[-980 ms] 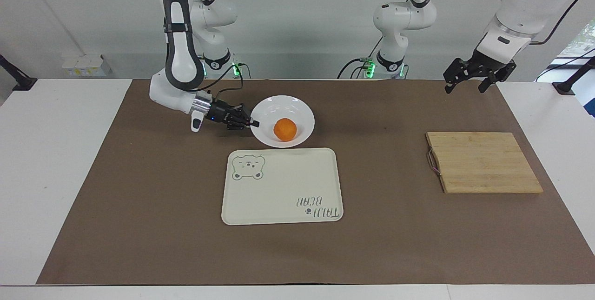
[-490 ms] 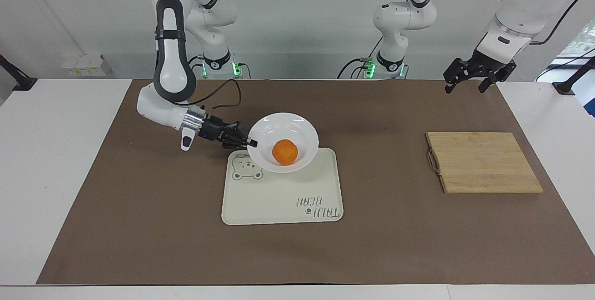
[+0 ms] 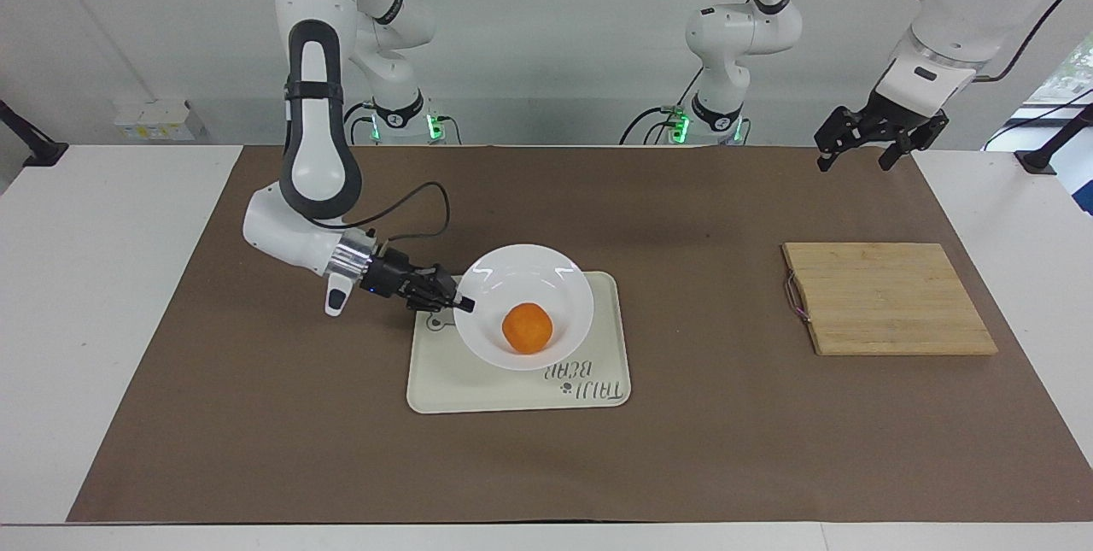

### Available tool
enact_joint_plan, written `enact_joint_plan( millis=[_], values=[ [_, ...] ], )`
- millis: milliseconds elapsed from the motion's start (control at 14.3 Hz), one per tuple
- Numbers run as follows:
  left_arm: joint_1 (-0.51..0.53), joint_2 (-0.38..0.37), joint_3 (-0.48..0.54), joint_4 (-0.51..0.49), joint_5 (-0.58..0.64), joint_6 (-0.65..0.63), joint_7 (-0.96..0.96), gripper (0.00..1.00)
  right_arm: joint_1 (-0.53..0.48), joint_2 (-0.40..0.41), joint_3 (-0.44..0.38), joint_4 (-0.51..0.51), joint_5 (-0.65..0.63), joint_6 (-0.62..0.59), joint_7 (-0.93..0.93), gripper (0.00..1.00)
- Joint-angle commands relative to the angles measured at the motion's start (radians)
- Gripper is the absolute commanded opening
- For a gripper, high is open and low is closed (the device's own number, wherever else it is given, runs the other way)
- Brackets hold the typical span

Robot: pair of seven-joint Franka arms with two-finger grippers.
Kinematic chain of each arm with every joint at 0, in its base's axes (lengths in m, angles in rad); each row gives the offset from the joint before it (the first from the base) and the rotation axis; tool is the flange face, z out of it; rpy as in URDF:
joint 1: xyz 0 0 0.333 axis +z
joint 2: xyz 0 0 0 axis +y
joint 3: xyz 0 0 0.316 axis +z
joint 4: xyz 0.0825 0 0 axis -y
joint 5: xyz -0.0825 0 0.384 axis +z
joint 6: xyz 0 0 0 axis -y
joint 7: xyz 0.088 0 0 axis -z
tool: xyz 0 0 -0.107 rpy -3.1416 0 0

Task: Place orange and plate with both arms
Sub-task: 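Slide the plate with the right gripper onto the cream tray, then release the plate and draw the right gripper back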

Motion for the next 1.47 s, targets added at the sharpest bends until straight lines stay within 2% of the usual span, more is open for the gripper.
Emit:
enact_joint_plan(
  millis=[0, 210, 560, 630, 700, 770, 840, 1120, 1399],
  values=[
    [0.004, 0.01, 0.0, 0.028, -0.012, -0.027, -0.01, 1.0, -0.001, -0.002, 0.004, -0.018, 0.006, 0.005, -0.036, 0.0],
    [0.004, 0.01, 0.0, 0.028, -0.012, -0.027, -0.01, 1.0, -0.003, 0.004, 0.006, -0.048, 0.006, 0.008, -0.104, 0.0],
    [0.004, 0.01, 0.0, 0.028, -0.012, -0.027, -0.01, 1.0, 0.001, -0.005, 0.004, -0.081, 0.007, 0.008, -0.099, 0.0],
    [0.004, 0.01, 0.0, 0.028, -0.012, -0.027, -0.01, 1.0, 0.002, -0.004, 0.003, -0.078, 0.007, 0.008, -0.095, 0.28],
    [0.004, 0.01, 0.0, 0.028, -0.012, -0.027, -0.01, 1.0, 0.002, -0.002, 0.003, -0.069, 0.003, 0.008, -0.084, 0.52],
    [0.004, 0.01, 0.0, 0.028, -0.012, -0.027, -0.01, 1.0, 0.002, -0.002, 0.003, -0.062, -0.01, 0.008, -0.082, 0.9],
    [0.004, 0.01, 0.0, 0.028, -0.012, -0.027, -0.01, 1.0, 0.004, -0.007, -0.002, -0.046, -0.04, 0.008, -0.075, 1.0],
    [0.003, 0.01, 0.0, 0.028, -0.012, -0.027, -0.01, 1.0, -0.006, -0.028, -0.006, 0.047, -0.29, 0.008, 0.11, 1.0],
    [0.004, 0.01, 0.0, 0.028, -0.012, -0.027, -0.01, 1.0, -0.021, -0.069, -0.029, 0.06, -0.402, 0.008, 0.151, 1.0]
  ],
)
